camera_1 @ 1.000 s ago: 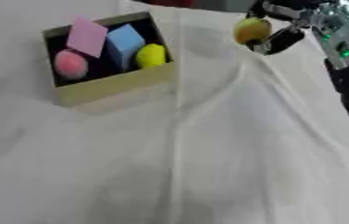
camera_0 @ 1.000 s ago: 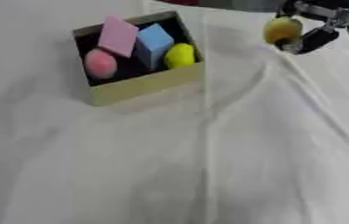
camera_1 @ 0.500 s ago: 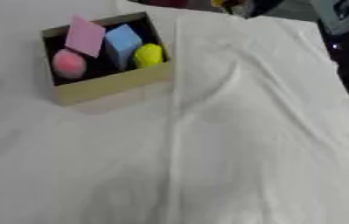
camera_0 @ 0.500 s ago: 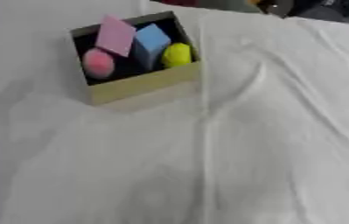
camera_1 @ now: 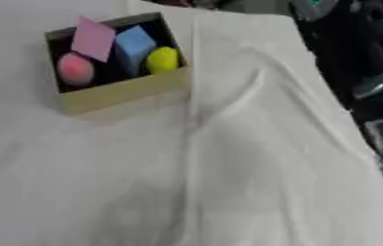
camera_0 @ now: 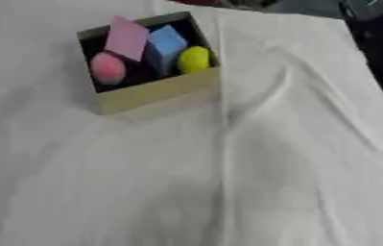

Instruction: Pick up objects on the table and place them in the box.

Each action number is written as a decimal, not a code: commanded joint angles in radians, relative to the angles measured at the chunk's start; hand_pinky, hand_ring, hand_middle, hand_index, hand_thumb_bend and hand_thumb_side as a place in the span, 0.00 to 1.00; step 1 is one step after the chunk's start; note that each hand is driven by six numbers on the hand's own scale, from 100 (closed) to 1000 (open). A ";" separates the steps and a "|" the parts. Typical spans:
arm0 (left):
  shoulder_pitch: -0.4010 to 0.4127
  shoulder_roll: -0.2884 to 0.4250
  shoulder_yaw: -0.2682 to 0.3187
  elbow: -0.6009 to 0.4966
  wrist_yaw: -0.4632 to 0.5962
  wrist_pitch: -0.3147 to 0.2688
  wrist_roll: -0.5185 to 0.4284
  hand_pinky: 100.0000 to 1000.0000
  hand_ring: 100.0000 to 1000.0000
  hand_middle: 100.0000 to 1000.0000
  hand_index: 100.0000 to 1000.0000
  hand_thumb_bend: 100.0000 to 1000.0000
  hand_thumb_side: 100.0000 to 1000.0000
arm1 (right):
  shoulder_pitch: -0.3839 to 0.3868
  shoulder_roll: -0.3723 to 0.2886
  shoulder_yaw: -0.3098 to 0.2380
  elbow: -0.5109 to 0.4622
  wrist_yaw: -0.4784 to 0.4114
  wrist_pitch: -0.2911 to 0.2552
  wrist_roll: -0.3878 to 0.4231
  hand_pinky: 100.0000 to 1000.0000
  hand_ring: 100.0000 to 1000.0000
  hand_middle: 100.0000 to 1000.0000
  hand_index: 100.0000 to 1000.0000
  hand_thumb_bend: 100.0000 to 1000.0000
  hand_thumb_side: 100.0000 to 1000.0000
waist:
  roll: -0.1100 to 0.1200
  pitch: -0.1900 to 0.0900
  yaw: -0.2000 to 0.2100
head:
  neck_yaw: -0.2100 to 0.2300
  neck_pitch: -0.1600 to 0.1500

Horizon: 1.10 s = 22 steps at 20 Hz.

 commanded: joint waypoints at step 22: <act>-0.056 -0.023 -0.009 -0.018 0.006 -0.028 0.004 0.68 0.71 0.64 0.78 0.48 0.44 | -0.053 0.230 0.017 0.139 0.110 -0.032 0.019 0.79 0.73 0.57 0.68 0.03 0.00 | 0.004 -0.007 0.036 | -0.025 -0.005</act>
